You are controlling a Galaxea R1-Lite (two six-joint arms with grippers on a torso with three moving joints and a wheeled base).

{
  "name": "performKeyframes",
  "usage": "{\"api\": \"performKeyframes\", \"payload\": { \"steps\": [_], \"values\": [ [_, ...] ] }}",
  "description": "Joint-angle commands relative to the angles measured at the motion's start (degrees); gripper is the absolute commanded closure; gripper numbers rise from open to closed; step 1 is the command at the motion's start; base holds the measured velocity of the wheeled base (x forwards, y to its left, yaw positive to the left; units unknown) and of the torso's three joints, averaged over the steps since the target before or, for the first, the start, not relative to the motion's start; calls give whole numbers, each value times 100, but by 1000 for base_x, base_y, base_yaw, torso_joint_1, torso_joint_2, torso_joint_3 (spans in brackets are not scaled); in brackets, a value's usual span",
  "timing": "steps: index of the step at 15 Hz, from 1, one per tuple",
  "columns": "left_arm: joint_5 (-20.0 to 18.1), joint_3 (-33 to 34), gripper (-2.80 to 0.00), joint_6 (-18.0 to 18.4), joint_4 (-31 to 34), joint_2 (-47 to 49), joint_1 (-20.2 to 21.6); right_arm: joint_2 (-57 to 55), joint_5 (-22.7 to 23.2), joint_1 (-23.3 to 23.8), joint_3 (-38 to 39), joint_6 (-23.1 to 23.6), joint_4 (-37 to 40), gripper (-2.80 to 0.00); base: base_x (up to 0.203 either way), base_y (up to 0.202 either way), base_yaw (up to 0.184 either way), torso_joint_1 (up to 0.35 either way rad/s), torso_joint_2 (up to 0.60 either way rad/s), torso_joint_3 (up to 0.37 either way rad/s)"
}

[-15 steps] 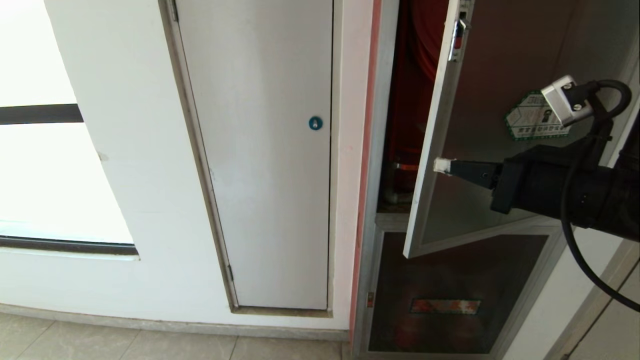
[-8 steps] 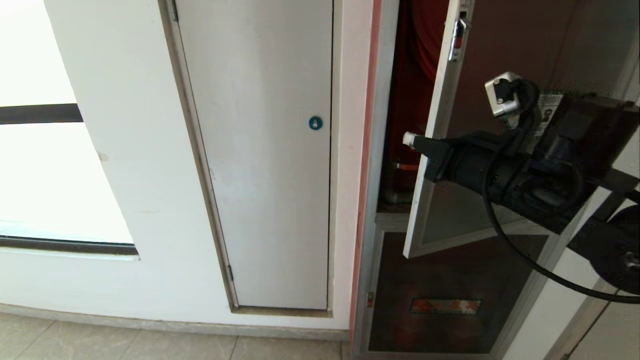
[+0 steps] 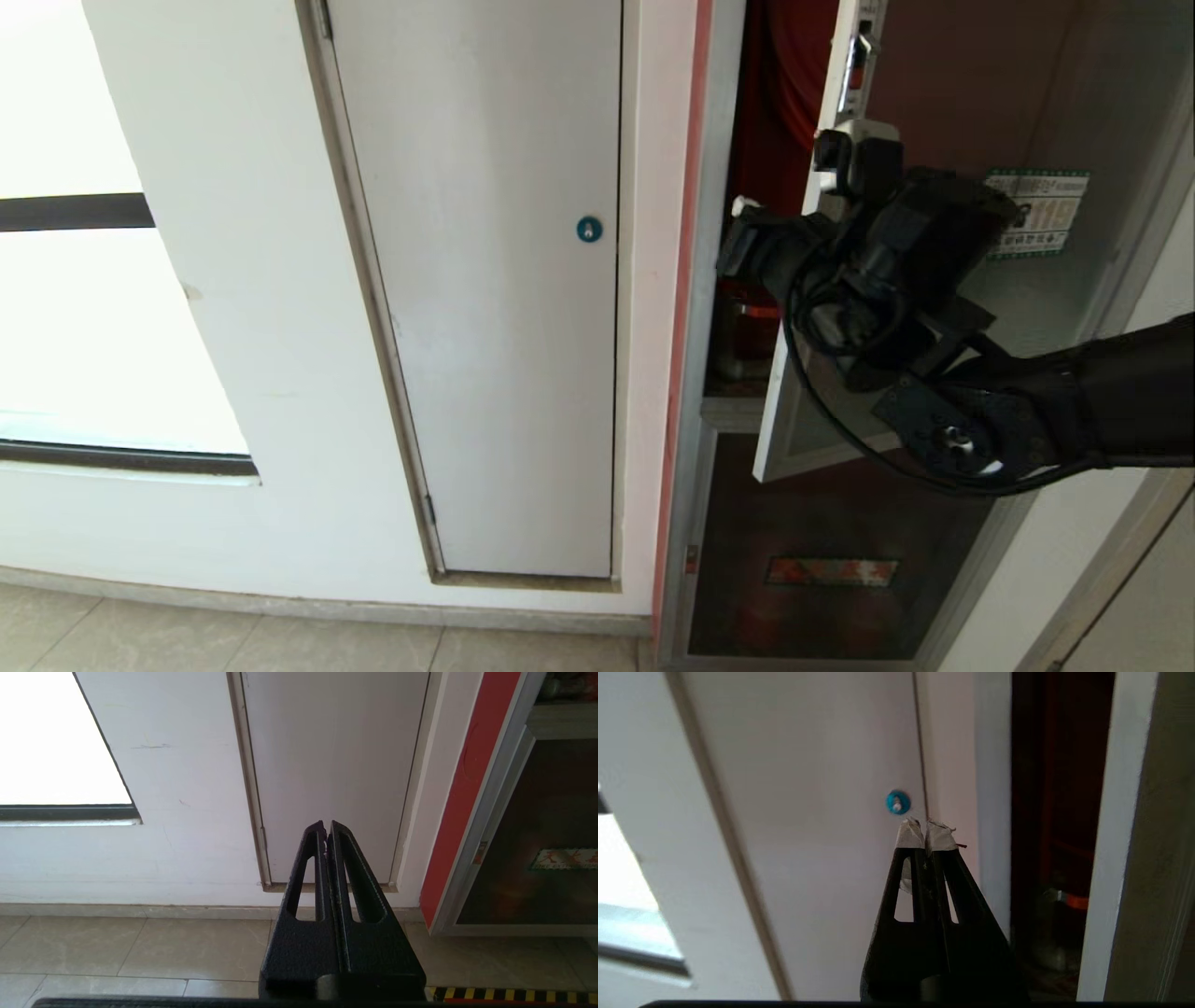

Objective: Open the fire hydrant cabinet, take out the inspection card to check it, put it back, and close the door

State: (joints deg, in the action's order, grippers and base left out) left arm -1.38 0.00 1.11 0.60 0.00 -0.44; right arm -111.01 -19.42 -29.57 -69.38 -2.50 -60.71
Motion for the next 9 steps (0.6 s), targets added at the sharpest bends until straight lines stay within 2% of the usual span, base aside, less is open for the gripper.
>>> {"api": "performKeyframes", "payload": {
  "steps": [1, 4, 9],
  "values": [
    [-3, 0, 0, 3, 2, 9, 0, -590, -537, -13, -411, 143, -183, 0, 0, 0, 0, 0, 0, 0],
    [-3, 0, 0, 3, 2, 9, 0, -1113, -1262, -13, -920, 430, -314, 0, 0, 0, 0, 0, 0, 0],
    [-3, 0, 0, 3, 2, 9, 0, -1535, -1577, -5, -1428, 946, -725, 0, 0, 0, 0, 0, 0, 0]
  ]
}}
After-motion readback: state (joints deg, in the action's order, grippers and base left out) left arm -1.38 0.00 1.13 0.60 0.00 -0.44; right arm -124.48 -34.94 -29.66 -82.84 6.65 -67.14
